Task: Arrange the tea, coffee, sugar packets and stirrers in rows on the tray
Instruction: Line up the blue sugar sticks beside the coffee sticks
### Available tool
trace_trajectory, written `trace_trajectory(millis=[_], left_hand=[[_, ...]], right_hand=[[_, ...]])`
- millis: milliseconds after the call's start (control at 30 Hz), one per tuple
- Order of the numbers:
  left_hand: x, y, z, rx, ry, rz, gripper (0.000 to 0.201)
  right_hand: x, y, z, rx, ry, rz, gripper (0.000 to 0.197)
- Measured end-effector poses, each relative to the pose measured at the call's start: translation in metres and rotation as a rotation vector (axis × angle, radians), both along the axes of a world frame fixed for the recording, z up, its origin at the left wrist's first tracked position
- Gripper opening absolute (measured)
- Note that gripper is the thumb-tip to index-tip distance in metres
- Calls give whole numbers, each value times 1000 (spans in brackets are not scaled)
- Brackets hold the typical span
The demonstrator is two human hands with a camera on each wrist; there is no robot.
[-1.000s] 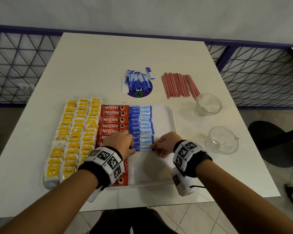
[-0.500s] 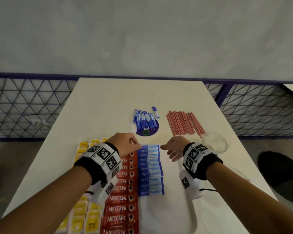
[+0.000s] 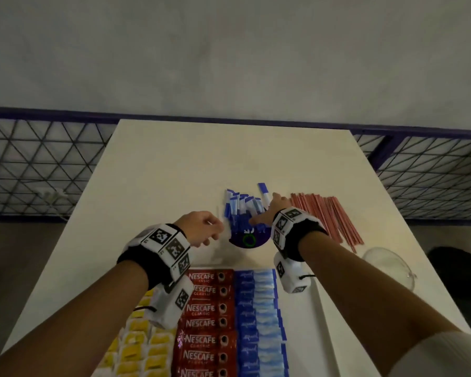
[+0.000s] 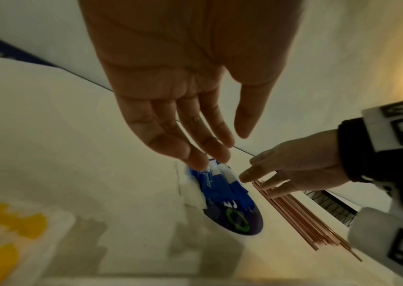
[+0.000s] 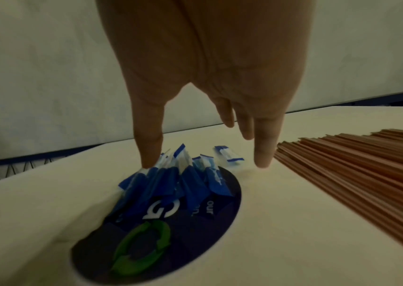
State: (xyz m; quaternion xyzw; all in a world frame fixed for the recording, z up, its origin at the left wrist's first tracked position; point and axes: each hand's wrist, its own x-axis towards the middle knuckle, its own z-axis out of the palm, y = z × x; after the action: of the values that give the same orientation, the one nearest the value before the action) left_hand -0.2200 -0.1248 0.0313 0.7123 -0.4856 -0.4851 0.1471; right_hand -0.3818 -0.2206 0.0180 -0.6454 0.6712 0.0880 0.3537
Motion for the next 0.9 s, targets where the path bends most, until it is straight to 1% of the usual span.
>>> trace_trajectory(millis=[167,200,233,267,333,467,567,633,700,833,867,900], left_hand=[[2,-25,-13,-4,52,9,11],[2,-29,-15,-7,57,10,12],[3,-31,-17,-8,58,11,12],[3,-34,-18,-8,56,13,12],[3,-36,-22,-2,45,17,14],[0,-35,-30,-3,9,11,16],[-4,-33,-34,-3,5,10,13],[-6,-31,-36,3,1,7,12],[-7,-27,-39,9,-4,5,12],[-8,-20,-37,19,1,-7,21],[-8,-19,-35,15,12,4,24],[-9,-18,-32,9,33,28,28]], right_hand=[[14,-28,-16,5,79,6,109],[15,-30,-19,0,102,12,107],[15,-31,-21,-20,108,10,101],[17,-31,-23,-36,112,29,90],[20,-30,-25,-13,57,9,71],[30,-27,-35,-38,9,-2,58],[33,-20,-40,-84,-4,-29,41],[33,-15,-41,-101,20,0,35],[31,-11,-42,-99,29,37,33],[21,-7,-33,-30,-22,44,38],[19,-6,-29,-27,-58,38,33],[16,-4,-25,-32,-96,35,23]])
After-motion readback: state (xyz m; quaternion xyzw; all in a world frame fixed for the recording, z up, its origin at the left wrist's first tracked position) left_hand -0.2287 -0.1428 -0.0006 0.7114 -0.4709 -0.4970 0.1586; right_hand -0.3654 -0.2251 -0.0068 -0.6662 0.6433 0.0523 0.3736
